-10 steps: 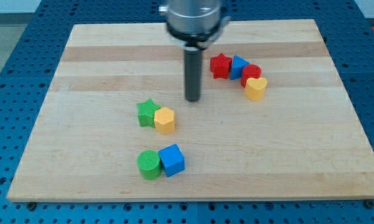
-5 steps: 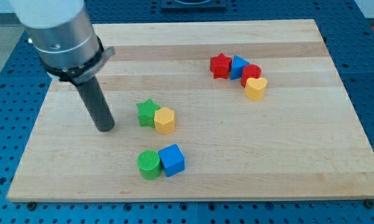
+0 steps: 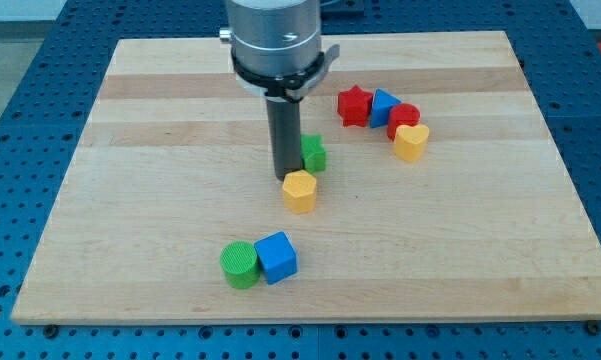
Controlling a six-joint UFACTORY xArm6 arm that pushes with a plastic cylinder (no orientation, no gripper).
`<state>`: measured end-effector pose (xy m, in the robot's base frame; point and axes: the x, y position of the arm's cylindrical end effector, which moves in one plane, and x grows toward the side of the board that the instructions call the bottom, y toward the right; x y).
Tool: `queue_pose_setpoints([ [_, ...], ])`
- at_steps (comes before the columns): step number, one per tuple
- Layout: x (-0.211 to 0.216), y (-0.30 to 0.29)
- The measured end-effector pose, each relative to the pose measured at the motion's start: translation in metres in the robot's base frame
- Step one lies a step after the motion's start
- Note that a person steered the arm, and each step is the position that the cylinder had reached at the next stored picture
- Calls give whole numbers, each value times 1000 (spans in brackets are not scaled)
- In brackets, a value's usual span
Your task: Slide the green star to the bottom left of the red star
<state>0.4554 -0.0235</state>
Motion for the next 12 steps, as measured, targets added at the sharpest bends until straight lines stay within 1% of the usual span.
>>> queue_pose_setpoints([
  [2, 0, 18],
  [4, -3, 18],
  [7, -46, 18],
  [8, -53, 18],
  [12, -61, 18],
])
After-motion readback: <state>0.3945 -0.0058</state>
